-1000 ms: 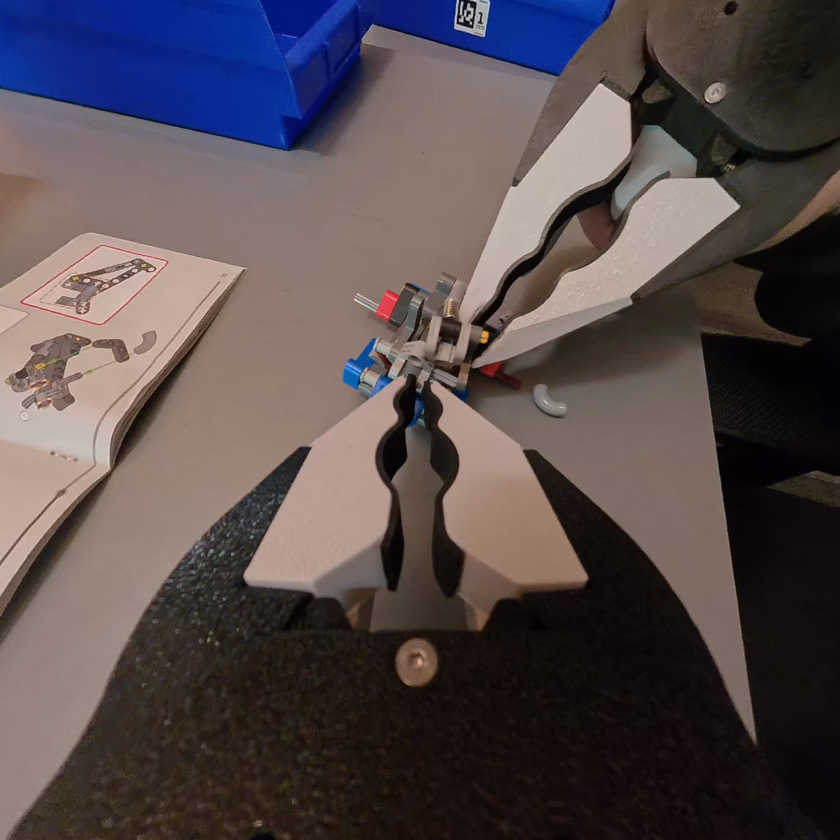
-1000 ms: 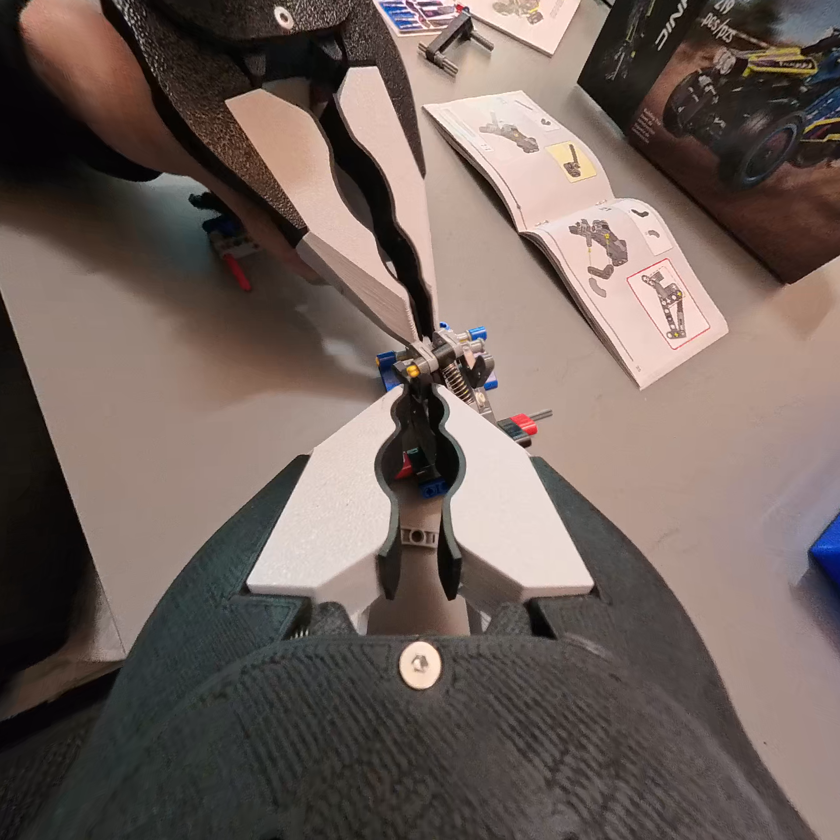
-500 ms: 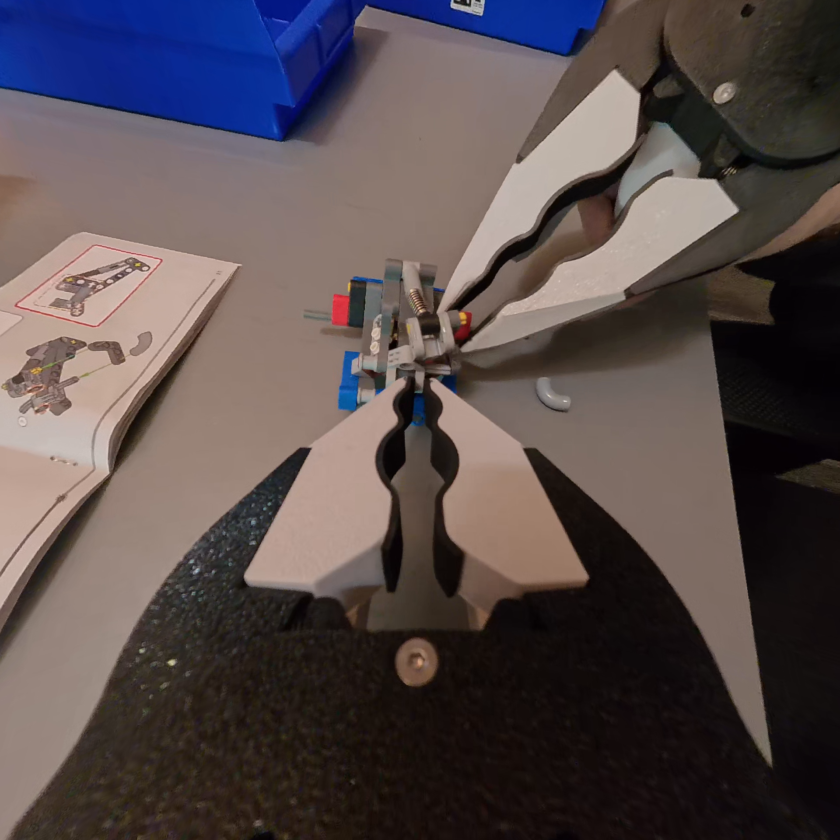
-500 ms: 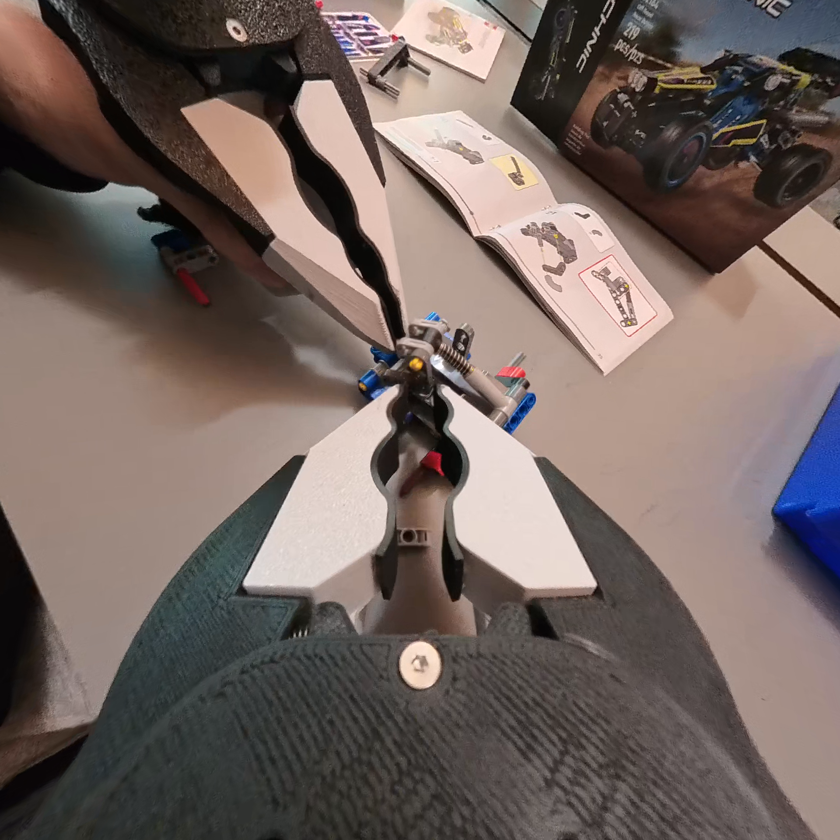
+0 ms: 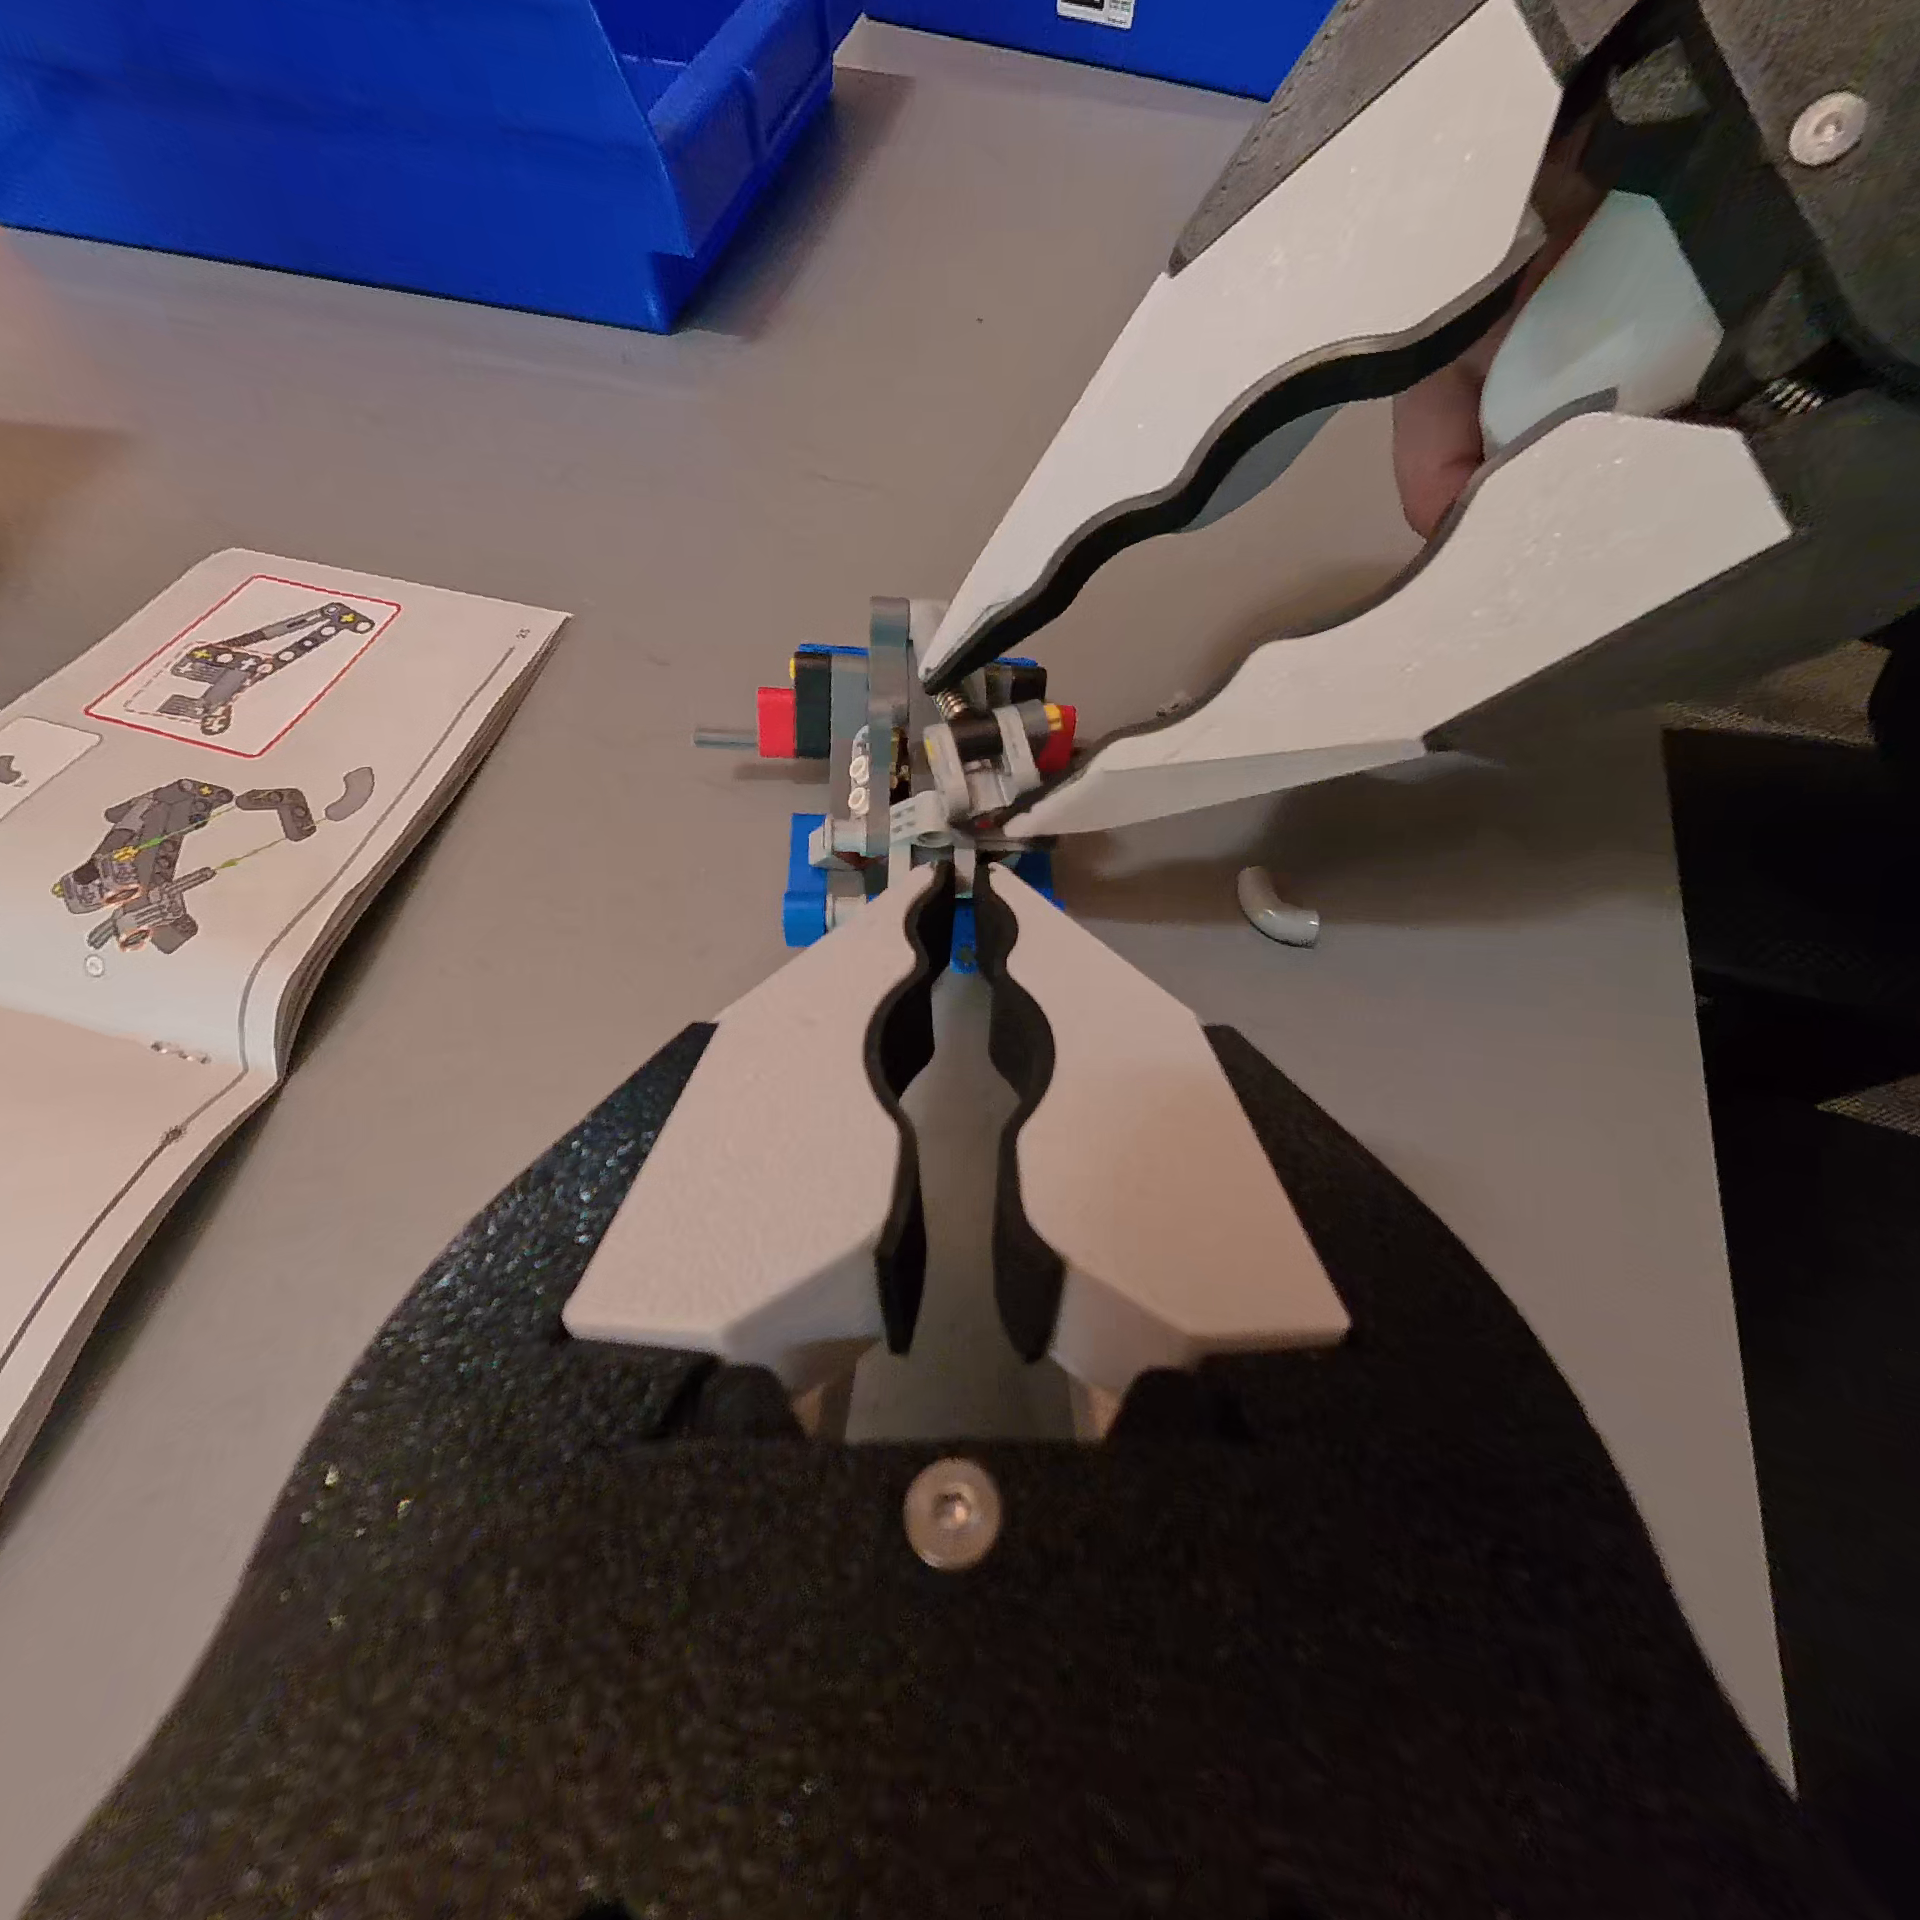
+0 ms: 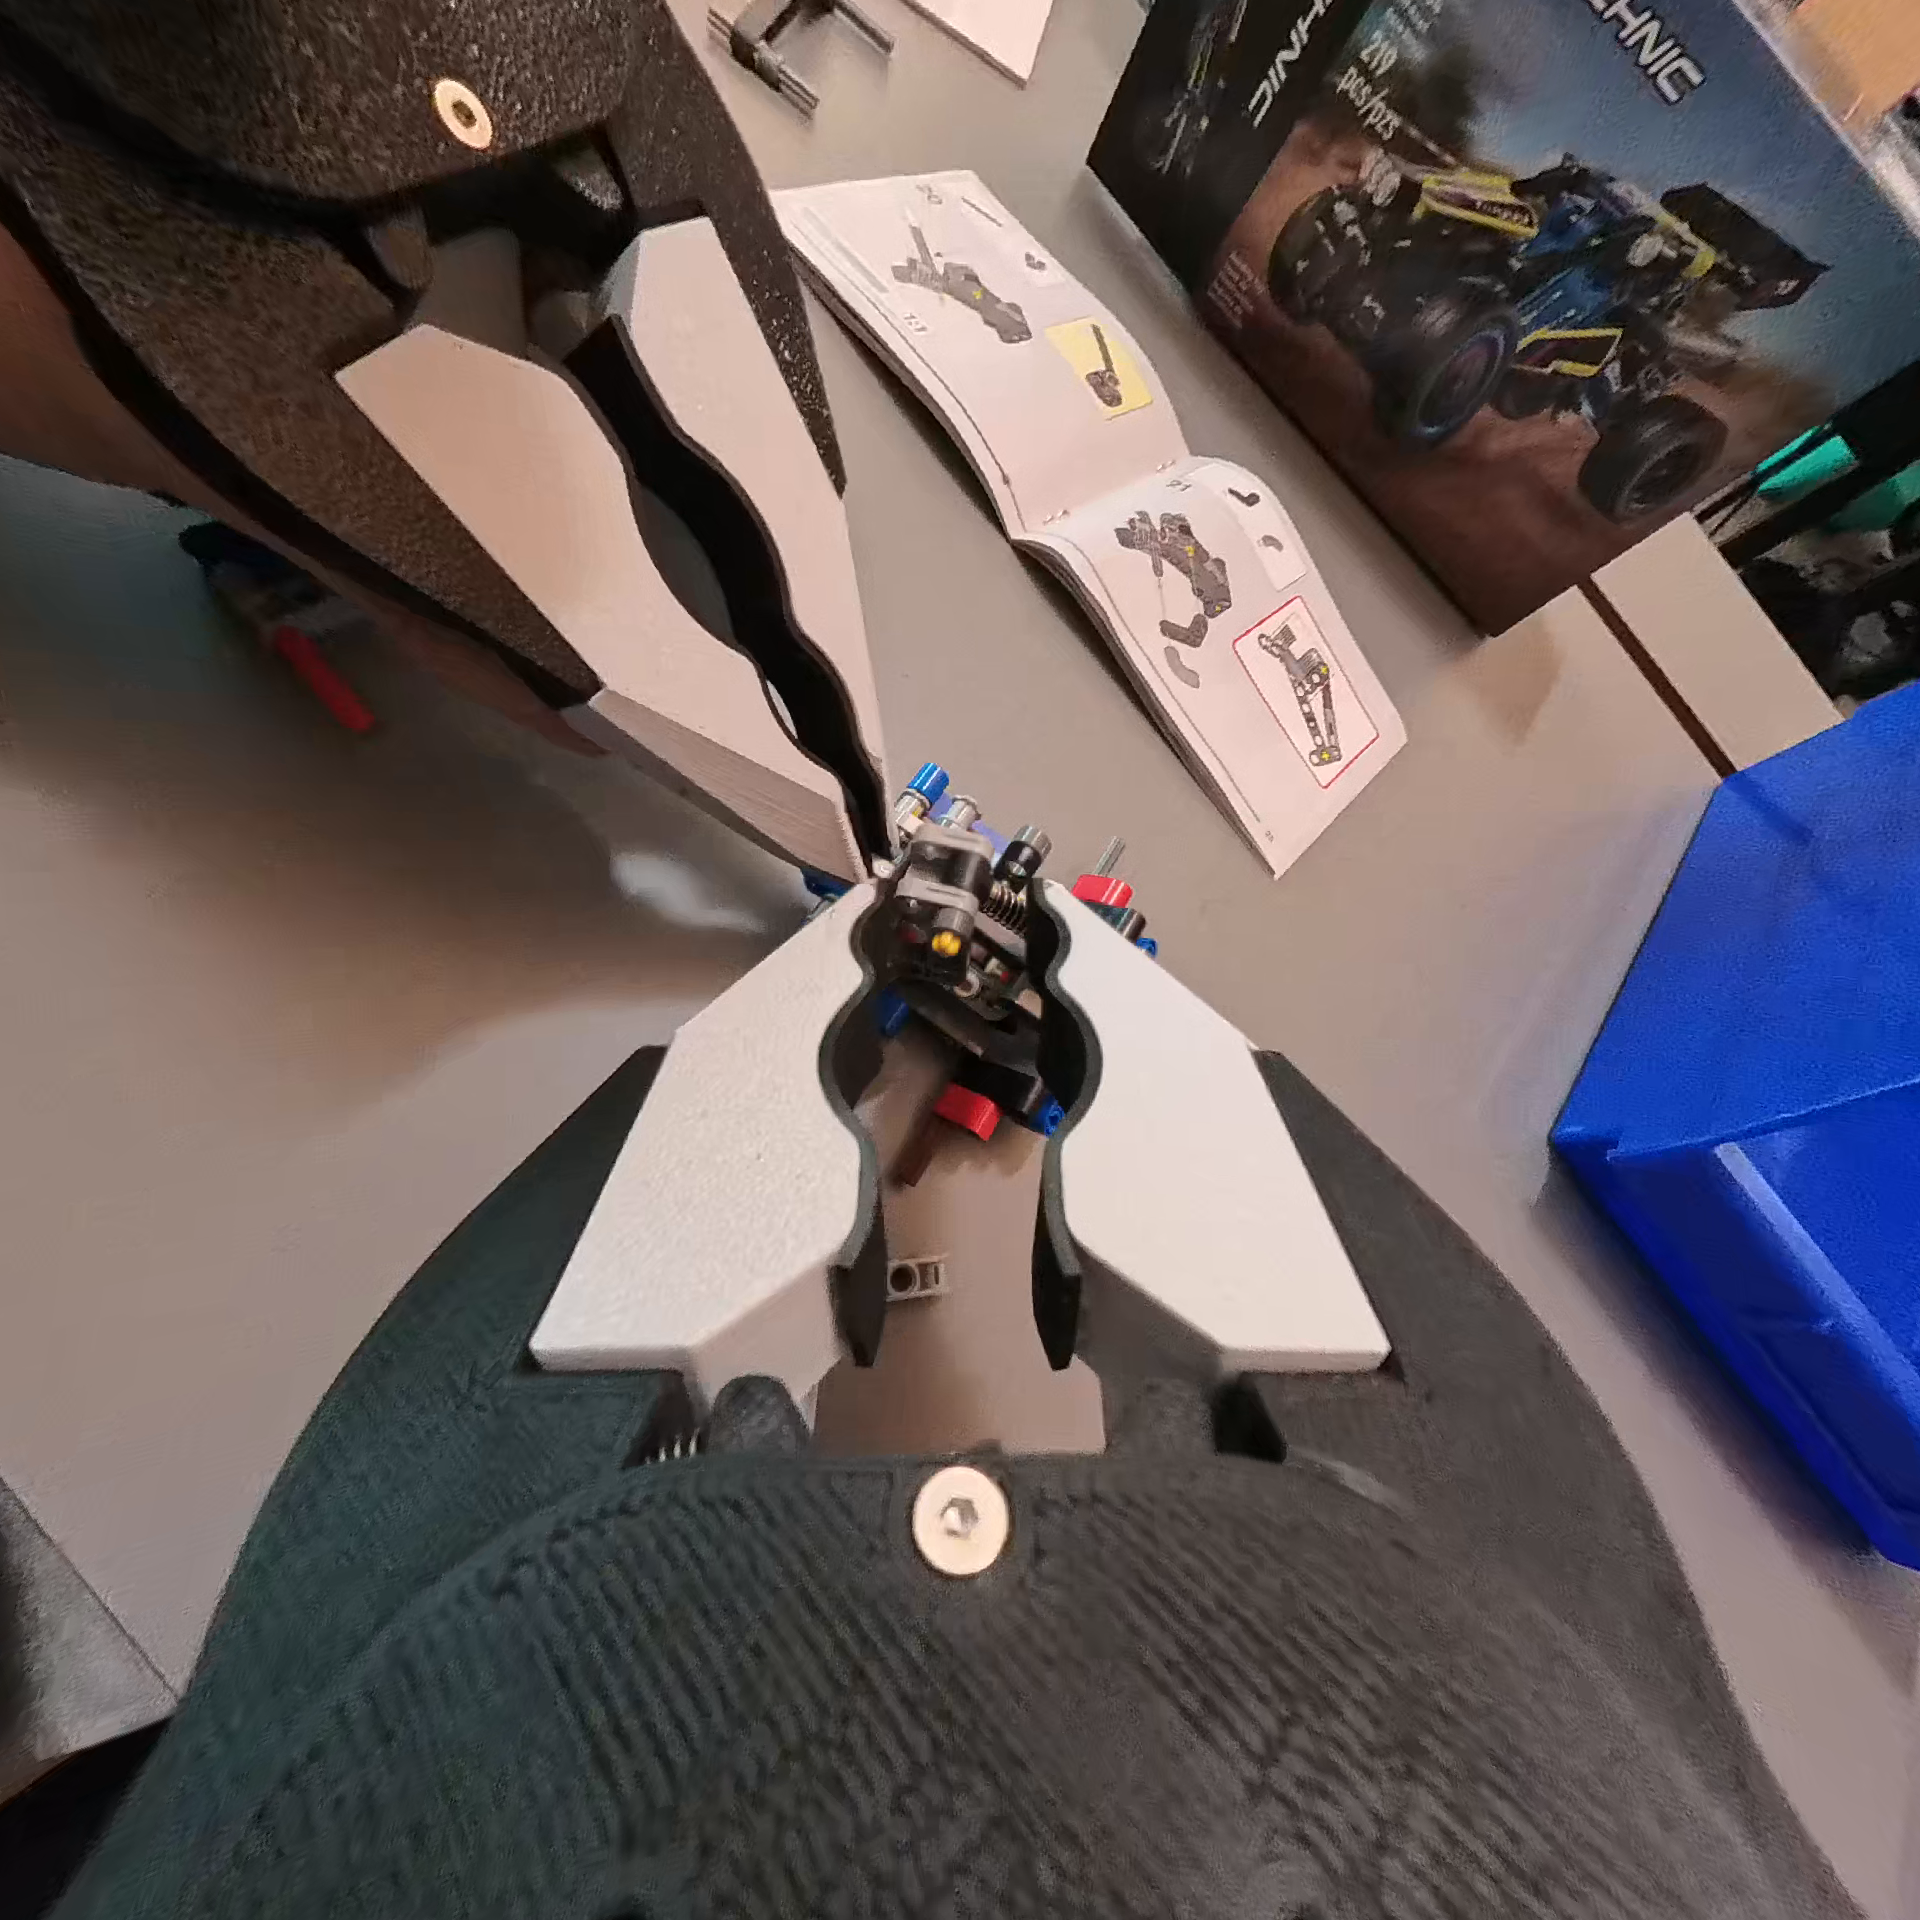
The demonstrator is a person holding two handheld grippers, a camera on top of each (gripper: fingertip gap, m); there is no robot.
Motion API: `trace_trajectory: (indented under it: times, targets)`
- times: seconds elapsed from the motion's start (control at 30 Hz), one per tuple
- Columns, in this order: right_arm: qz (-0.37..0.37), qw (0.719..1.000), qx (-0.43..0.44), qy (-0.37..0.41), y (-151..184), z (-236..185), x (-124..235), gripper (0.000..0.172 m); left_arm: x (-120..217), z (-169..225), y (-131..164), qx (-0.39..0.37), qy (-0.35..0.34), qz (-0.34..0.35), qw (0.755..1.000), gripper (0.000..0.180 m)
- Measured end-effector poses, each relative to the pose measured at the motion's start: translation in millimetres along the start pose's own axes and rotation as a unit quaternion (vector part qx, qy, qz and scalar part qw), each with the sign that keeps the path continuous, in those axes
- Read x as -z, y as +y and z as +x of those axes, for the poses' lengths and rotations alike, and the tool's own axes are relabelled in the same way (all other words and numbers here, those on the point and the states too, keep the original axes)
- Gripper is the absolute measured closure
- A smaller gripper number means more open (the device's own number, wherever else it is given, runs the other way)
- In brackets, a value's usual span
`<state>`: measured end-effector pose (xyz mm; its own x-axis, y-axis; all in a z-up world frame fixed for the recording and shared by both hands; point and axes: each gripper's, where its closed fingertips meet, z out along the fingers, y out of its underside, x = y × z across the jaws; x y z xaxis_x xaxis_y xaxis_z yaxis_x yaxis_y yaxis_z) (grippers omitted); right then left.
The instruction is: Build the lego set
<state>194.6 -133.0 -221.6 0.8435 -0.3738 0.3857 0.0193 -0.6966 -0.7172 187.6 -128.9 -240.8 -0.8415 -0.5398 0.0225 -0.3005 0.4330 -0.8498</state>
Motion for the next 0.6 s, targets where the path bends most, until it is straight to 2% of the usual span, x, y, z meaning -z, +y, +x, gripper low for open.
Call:
trace_trajectory:
  times: [0.07, 0.13, 0.2, 0.33, 0.43, 0.6]
  targets:
    - [0.004, 1.000, -0.004, 0.009, -0.9, 2.5, 0.8, 0.151, -0.3, -0.1, -0.1, 0.002, 0.000, 0.000, 1.000, 0.180]
    - [0.028, 0.998, -0.012, 0.056, -4.7, 18.2, 6.8, 0.156, -0.7, 1.1, -0.1, 0.002, 0.005, -0.001, 1.000, 0.180]
    - [0.032, 0.998, -0.037, 0.029, -2.0, 15.1, 7.4, 0.155, -0.3, 0.1, -1.1, 0.002, 0.002, 0.003, 1.000, 0.180]
    - [0.032, 0.999, -0.028, -0.002, 2.2, 3.2, 4.0, 0.153, -1.0, 1.4, -1.0, -0.002, 0.005, 0.001, 1.000, 0.180]
    - [0.028, 0.999, -0.012, 0.015, 2.9, 3.1, 0.3, 0.154, -1.2, 1.2, -0.6, -0.002, 0.004, 0.000, 1.000, 0.180]
    - [0.031, 0.999, -0.016, -0.003, 2.9, 0.6, 3.9, 0.152, -1.8, 2.0, 0.0, -0.001, 0.008, -0.003, 1.000, 0.180]
